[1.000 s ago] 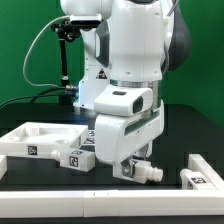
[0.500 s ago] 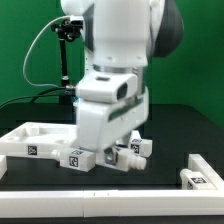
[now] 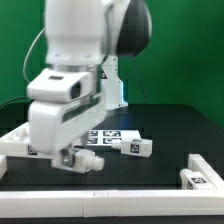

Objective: Assemble one leg

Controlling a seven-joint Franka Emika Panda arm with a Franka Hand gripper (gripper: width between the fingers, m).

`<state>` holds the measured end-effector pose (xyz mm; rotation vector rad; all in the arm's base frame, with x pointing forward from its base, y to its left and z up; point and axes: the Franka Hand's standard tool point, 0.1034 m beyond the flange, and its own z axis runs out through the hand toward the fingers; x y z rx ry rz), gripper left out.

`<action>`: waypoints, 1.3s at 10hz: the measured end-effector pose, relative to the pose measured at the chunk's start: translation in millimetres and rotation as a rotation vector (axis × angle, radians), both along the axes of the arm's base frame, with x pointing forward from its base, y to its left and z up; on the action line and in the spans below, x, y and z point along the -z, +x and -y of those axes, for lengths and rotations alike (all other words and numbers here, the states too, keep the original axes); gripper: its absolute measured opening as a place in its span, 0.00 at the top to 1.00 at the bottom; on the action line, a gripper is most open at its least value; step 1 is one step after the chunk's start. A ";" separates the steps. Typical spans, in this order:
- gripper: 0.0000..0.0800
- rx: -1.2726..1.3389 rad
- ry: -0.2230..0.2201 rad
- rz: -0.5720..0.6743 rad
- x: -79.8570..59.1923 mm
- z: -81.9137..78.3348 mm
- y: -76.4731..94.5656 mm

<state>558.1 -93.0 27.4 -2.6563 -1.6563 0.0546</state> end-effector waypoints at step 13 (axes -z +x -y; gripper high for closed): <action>0.19 0.387 0.006 0.002 -30.8 -85.1 50.9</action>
Offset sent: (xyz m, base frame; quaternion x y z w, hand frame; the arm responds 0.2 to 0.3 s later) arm 0.0000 0.0000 0.0000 0.0000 0.0000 0.0000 1.0000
